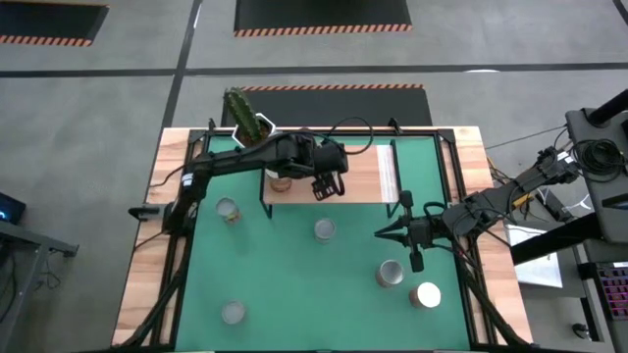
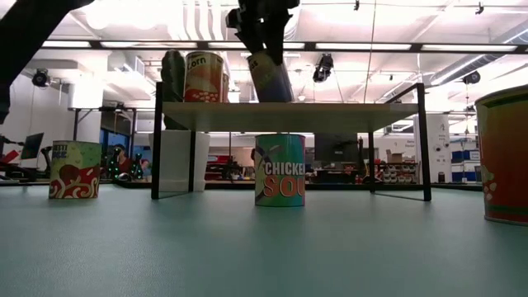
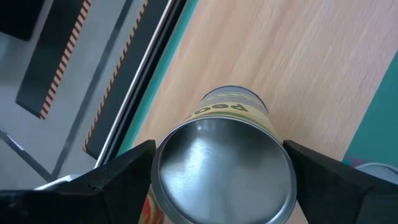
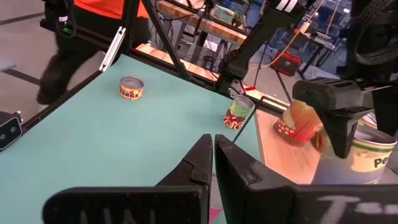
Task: Pick and place cans onto a shelf
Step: Put the canned peas on the shelf
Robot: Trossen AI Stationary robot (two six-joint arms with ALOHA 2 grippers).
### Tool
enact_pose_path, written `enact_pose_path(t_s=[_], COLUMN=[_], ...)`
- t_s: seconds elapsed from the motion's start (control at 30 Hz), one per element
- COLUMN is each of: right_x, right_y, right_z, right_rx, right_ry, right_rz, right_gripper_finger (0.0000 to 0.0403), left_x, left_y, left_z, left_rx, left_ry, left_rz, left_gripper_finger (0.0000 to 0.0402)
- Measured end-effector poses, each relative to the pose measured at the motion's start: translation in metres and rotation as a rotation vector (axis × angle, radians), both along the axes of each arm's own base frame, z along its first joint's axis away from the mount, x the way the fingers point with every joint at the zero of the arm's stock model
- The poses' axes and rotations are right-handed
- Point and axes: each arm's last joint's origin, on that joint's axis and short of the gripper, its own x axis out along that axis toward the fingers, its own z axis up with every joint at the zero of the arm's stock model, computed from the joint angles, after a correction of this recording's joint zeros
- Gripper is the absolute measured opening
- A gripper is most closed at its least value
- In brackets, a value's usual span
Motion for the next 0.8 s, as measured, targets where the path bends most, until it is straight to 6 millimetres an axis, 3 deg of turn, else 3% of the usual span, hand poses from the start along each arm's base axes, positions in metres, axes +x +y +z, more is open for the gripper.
enact_pose_path(t_s=[0.23,0.57,0.8], right_x=[0.0000,0.0000,-0.0001], right_y=[0.0000,0.0000,0.0000], right_z=[0.0000,-0.0001,-0.0003], right_rx=[0.001,0.001,0.001], right_ry=[0.000,0.001,0.003], right_rz=[0.000,-0.001,-0.001], right_gripper_finger=[0.0009,0.0009,0.0009], left_x=[0.0020,0.0089,0.0096], left_y=[0.0024,0.0045,0.0017], left_z=[-0.0011,-0.0065,0.0001], left_rx=[0.005,0.014,0.032], left_ry=[-0.006,-0.014,-0.038], left_rz=[-0.002,-0.010,-0.050], left_gripper_finger=[0.0338,0.0340,0.0341])
